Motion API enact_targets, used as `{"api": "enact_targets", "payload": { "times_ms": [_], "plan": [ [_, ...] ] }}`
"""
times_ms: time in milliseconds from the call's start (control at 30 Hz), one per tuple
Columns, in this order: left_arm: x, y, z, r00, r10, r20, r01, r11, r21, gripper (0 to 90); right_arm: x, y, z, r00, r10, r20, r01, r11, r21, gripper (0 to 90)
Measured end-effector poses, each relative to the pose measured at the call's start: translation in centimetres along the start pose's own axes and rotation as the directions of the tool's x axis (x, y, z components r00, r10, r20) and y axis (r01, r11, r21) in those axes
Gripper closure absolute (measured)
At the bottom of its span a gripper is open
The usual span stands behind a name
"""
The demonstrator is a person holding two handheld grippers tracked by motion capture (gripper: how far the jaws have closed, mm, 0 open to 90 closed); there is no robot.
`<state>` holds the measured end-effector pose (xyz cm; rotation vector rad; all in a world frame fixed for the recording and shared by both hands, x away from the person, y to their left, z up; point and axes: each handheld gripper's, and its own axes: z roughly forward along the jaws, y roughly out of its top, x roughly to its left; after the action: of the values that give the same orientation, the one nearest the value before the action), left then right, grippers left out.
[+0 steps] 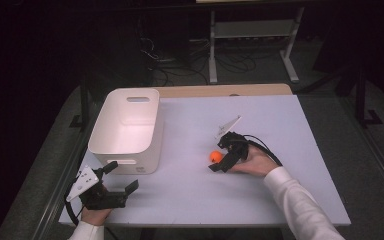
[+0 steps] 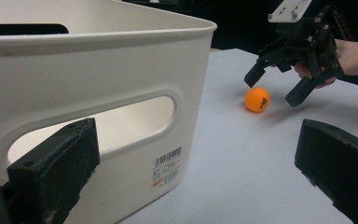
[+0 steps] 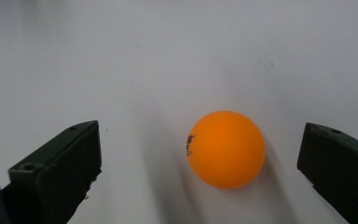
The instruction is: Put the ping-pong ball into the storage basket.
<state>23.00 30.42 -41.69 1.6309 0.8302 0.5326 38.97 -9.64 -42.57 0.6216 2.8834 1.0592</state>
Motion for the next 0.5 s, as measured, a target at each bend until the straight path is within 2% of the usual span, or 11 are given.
{"api": "enact_targets", "payload": {
  "times_ms": [500],
  "plan": [
    [0.03, 0.01, -0.02, 1.0, 0.005, 0.004, -0.005, 1.0, 0.002, 0.0, -0.31, -0.27, 1.02, 0.9999, 0.004, -0.009, -0.004, 0.999, 0.038, 0.0]
  ]
}}
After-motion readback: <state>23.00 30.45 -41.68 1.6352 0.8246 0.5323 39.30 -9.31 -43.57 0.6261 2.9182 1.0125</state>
